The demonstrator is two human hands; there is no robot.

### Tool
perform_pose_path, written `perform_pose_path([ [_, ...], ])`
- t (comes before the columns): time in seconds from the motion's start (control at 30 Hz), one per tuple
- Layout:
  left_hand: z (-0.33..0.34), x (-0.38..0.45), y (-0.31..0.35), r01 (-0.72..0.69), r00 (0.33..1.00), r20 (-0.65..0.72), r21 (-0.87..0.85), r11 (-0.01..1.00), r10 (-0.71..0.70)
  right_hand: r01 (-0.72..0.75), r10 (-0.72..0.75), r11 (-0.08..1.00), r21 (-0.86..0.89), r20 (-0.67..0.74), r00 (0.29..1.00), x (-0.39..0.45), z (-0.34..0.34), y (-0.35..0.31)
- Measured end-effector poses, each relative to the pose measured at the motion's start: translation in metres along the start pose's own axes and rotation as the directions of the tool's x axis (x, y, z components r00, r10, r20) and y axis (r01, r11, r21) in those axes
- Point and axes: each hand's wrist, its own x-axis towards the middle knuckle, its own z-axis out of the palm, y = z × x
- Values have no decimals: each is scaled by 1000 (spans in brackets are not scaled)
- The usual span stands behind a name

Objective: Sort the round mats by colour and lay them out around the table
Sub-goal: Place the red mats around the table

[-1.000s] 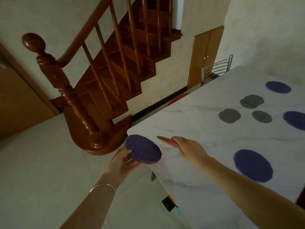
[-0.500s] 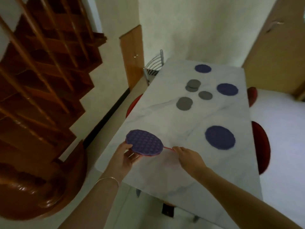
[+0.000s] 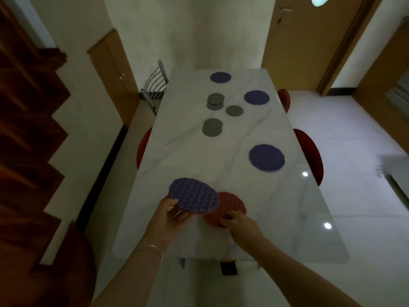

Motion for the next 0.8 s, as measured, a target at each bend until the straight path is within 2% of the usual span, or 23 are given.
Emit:
perform_pose_path([
  [0.2, -10, 5, -3, 32, 999, -25, 30, 999, -31, -55, 55, 998, -13, -20, 998, 5, 15, -1],
  [0.8, -22, 19, -3, 62, 997, -53, 24, 998, -60, -72, 76, 996, -59, 63, 995, 7, 25, -10],
])
